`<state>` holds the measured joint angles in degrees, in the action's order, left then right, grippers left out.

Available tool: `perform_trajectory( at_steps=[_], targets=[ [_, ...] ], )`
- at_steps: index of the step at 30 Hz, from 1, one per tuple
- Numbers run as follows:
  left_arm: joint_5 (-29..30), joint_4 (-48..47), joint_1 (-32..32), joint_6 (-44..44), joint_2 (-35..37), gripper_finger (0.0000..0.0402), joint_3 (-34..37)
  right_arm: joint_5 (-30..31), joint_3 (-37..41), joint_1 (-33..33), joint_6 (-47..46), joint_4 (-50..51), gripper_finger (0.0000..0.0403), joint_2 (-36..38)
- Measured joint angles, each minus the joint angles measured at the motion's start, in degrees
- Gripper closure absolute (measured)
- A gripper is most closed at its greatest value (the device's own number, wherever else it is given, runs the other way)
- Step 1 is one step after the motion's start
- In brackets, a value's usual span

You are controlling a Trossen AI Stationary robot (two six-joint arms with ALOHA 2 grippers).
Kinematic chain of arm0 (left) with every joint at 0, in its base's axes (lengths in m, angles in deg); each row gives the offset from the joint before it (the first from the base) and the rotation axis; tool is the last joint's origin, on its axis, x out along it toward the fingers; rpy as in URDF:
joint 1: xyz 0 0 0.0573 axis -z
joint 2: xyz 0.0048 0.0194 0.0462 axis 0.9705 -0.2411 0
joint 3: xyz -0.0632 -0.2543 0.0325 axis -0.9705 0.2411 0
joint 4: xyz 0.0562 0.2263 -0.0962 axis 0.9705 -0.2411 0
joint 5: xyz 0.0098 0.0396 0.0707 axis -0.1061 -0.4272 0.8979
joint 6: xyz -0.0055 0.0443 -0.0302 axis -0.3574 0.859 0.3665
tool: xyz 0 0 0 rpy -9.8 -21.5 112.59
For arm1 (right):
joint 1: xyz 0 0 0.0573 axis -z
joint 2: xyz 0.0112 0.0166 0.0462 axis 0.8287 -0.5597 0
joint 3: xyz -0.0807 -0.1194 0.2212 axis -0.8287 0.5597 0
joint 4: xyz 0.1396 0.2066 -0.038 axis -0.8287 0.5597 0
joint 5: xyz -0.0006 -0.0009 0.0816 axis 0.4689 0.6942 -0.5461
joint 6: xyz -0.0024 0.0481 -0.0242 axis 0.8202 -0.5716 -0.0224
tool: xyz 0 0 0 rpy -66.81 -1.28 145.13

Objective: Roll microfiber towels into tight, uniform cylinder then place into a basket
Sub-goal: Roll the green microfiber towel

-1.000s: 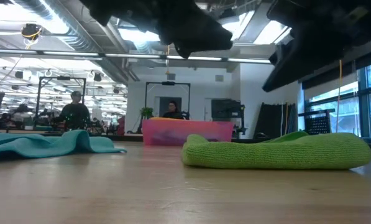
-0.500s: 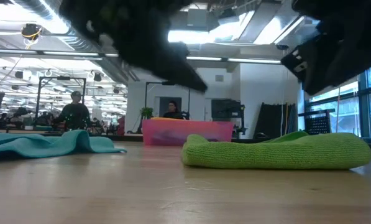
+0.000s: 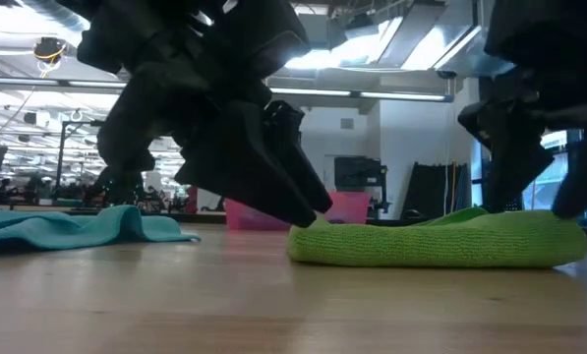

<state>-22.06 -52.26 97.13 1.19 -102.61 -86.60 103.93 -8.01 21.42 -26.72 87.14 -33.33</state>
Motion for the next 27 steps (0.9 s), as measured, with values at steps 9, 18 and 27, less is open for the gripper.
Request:
perform_trajectory(
  at_steps=[9, 18, 27],
  targets=[
    [-0.03, 1.21, 1.13, 1.52, -1.71, 0.0204, -0.04, 1.13, 0.00, -0.02, 0.64, 0.69, 0.0169, -4.80],
    [0.14, 5.31, 0.83, 1.26, -5.51, 0.0204, -0.13, 2.65, -0.30, -0.11, 0.00, 0.60, 0.0169, -7.85],
    [0.82, 5.07, 0.68, 1.50, -5.64, 0.0207, -0.13, 3.94, -0.20, -0.15, -1.04, 0.70, 0.0169, -8.02]
  ],
)
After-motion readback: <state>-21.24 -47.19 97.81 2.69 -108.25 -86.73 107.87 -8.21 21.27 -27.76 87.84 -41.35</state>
